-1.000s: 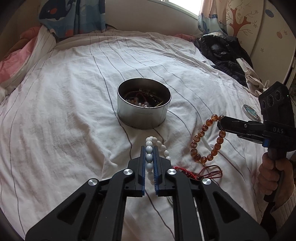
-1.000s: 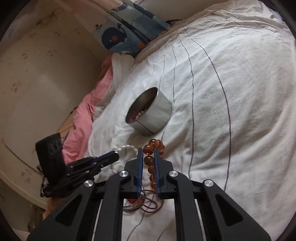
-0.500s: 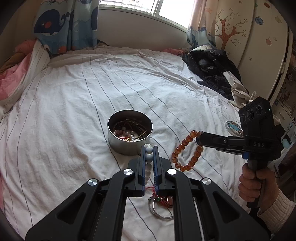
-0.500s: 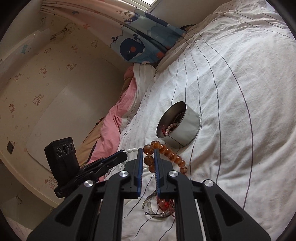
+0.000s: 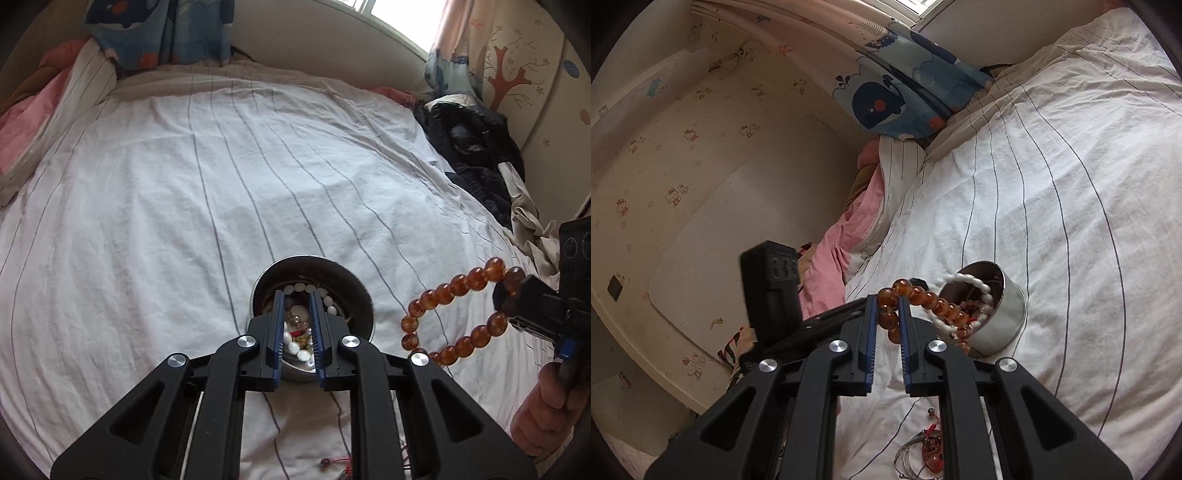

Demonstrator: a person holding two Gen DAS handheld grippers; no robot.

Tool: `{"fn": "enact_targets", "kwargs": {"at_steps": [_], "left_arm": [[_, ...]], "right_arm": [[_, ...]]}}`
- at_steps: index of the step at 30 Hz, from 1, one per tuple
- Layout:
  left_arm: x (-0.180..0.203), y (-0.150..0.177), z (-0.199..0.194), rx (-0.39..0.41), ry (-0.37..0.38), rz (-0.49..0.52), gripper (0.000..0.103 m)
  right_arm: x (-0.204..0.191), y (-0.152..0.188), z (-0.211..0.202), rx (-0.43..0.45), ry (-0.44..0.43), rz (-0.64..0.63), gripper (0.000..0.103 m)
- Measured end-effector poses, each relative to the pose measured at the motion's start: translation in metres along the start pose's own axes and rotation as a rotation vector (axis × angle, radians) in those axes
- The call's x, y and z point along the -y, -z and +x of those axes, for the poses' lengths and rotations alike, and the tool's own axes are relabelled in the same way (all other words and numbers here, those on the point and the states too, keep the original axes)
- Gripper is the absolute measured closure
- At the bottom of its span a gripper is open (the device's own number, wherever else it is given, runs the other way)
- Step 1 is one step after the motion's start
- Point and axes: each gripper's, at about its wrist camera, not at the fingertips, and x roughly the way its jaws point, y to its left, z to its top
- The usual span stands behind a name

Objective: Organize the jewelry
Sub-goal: 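Drop the white beads into the tin with the left tool while the right drops the amber beads, then move both open tools back to the red cords and silver bangles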

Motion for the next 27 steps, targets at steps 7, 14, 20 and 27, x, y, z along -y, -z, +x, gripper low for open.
{"fn": "enact_targets", "kwargs": {"at_steps": [7,14,20,27], "left_arm": [[-0.019,0.021,-0.030,0.022,-0.042,-0.002,0.060],[0.015,0.078,-0.051,-0.043,-0.001,0.139,0.053],[0.041,0.116,-0.046,-0.108,0.038,0.249,0.053],[0.042,0.122,-0.035,-0.160,0.090,0.245,0.053]], "right_arm": [[0.014,-0.016,0.040,-0.027,-0.094,0.067,0.091],[0.035,-0.003,0.036,-0.121,0.376,-0.023,0.083],[0.014,0.052,-0.005,-0.238,0.410,-0.147,0.071],[-0.002,0.114,0.016,-0.418,0.480,-0.331,0.070]]}}
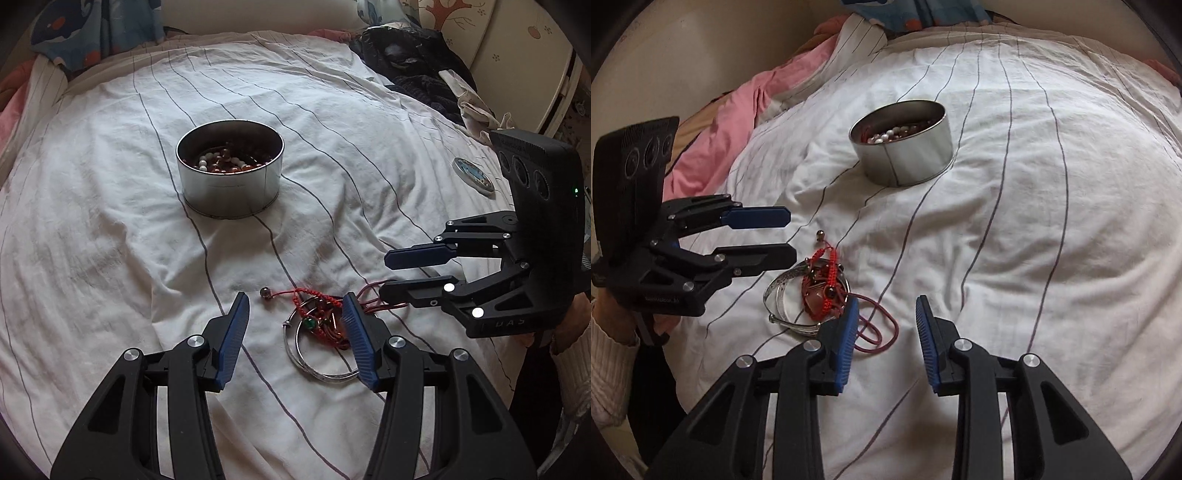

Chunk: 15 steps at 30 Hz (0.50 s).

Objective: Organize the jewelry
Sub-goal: 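Move both open tools back to the red cords and silver bangles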

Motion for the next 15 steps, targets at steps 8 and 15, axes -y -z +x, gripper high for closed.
{"fn": "enact_targets", "kwargs": {"at_steps": [8,15], "left_arm": [[0.005,-0.004,0.028,-0.033,0.046,-0.044,0.069],[-0.019,-0.015,0.001,0.122,0.032,-0.166,0.099]], "right_arm": [[-0.016,0.001,0.020,-0.015,0.317,-0.171,0.070],[0.020,-0.010,0.006,0.051,0.585,-0.084,0.058]]}}
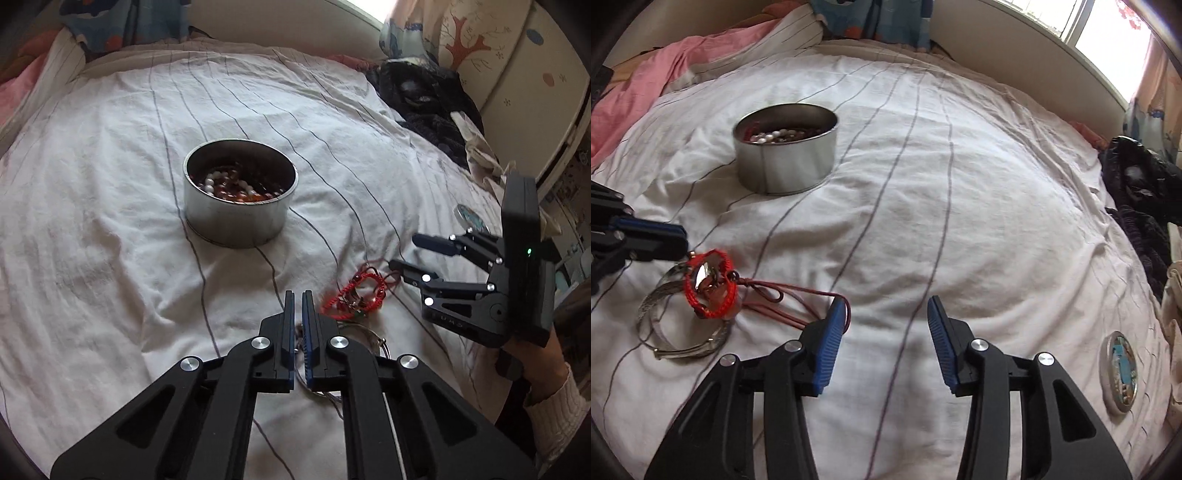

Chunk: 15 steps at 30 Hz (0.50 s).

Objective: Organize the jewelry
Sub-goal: 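Move both open tools back to the red cords and silver bangles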

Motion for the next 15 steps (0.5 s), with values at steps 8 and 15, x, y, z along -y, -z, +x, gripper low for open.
{"fn": "enact_targets", "kwargs": {"at_steps": [8,15], "left_arm": [[0.008,-0.010,0.005,0.001,0.092,0.012,0.081],[0.049,0.007,0.051,-0.132,-0.030,0.181,0.066]], "right_arm": [[0.027,0.000,0.004,-0.027,-0.135,0.136,0.043],[0.022,0.001,0.002,-0.025,-0.147,0.127,0.039]]}}
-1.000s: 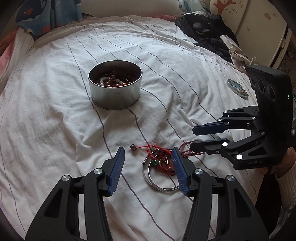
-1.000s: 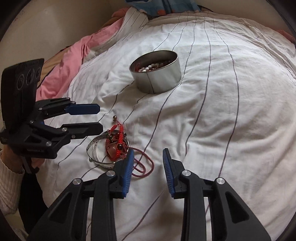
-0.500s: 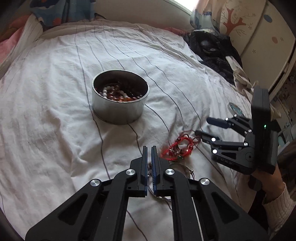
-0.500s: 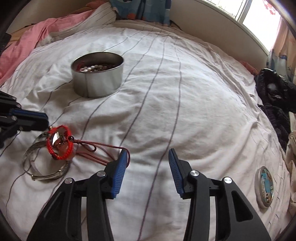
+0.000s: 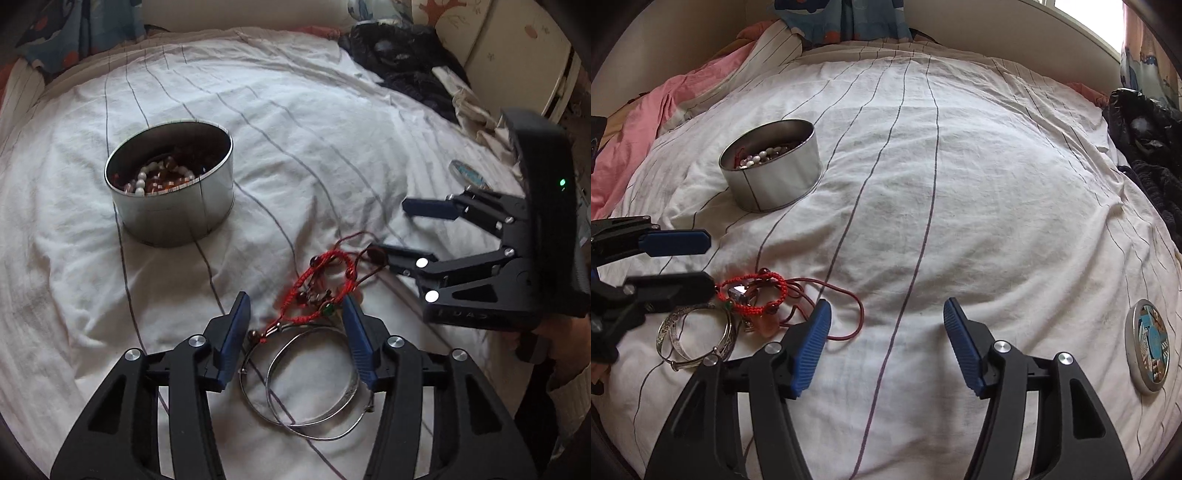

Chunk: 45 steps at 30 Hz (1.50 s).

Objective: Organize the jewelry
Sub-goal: 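Move both open tools back to the red cords and silver bangles, then grasp the red string bracelet with the left tool while the right grasps the orange-pendant cord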

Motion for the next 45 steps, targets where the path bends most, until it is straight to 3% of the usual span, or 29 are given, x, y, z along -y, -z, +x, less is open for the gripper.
{"fn": "enact_targets", "kwargs": {"at_steps": [1,2,3,4,9,12,14,18,20,21,25,29,32,36,38,41,42,43,44,45], "left_arm": [[-0.002,0.000,-0.001,-0.004,-0.009,-0.002,0.083],[-0.007,-0.001,-0.006,-0.004,-0.005,-0.020,0.084],[-0.013,-0.003,-0.012,0.017,-0.010,-0.040,0.098],[-0.020,-0.005,-0.018,0.032,-0.030,-0.062,0.103],[-0.064,-0.005,-0.040,0.102,-0.126,-0.217,0.103],[-0.050,-0.011,-0.047,0.155,0.009,-0.140,0.102],[-0.024,-0.016,-0.039,0.140,0.031,-0.052,0.102],[0.004,-0.008,0.002,0.011,-0.017,0.027,0.084],[0.003,-0.006,0.005,-0.001,-0.065,0.026,0.089],[-0.004,-0.007,0.001,0.013,-0.087,-0.001,0.098],[-0.045,-0.007,-0.022,0.080,-0.162,-0.154,0.099],[-0.058,-0.009,-0.029,0.076,-0.199,-0.183,0.099],[-0.055,-0.009,-0.033,0.078,-0.199,-0.157,0.094],[-0.046,-0.009,-0.035,0.108,-0.198,-0.108,0.052],[-0.046,-0.009,-0.026,0.083,-0.185,-0.109,0.050],[-0.044,-0.004,-0.010,0.032,-0.192,-0.087,0.049],[-0.043,-0.003,-0.008,0.028,-0.203,-0.079,0.062],[-0.042,-0.004,-0.007,0.016,-0.201,-0.069,0.086],[-0.040,-0.004,-0.009,0.015,-0.200,-0.058,0.093],[-0.040,-0.005,-0.013,0.026,-0.199,-0.056,0.093]], "right_arm": [[-0.003,0.001,0.003,-0.009,0.024,-0.023,0.039],[-0.007,0.002,0.007,-0.023,0.065,-0.050,0.039],[-0.008,0.003,0.012,-0.039,0.100,-0.068,0.039],[-0.006,0.004,0.014,-0.045,0.106,-0.069,0.039],[0.002,0.005,0.014,-0.051,0.121,-0.045,0.039],[0.003,0.006,0.013,-0.053,0.116,-0.043,0.037],[0.002,0.005,0.014,-0.057,0.117,-0.050,0.035],[0.001,0.005,0.014,-0.058,0.120,-0.055,0.034],[0.002,0.005,0.014,-0.058,0.119,-0.053,0.033],[0.002,0.004,0.015,-0.059,0.119,-0.053,0.033],[0.003,0.005,0.015,-0.062,0.118,-0.046,0.031],[0.004,0.005,0.013,-0.062,0.116,-0.050,0.030],[0.009,0.006,0.005,-0.053,0.057,-0.030,0.029],[0.017,0.004,-0.015,0.020,-0.111,0.014,0.028],[0.014,0.000,-0.017,0.035,-0.182,0.029,0.028],[0.000,-0.002,-0.010,0.010,-0.194,-0.014,0.028],[-0.003,-0.001,-0.007,0.002,-0.189,-0.022,0.028],[-0.005,-0.002,-0.004,-0.005,-0.189,-0.023,0.028],[-0.008,-0.003,-0.002,-0.006,-0.190,-0.024,0.029],[-0.010,-0.003,-0.001,-0.003,-0.191,-0.030,0.046]]}}
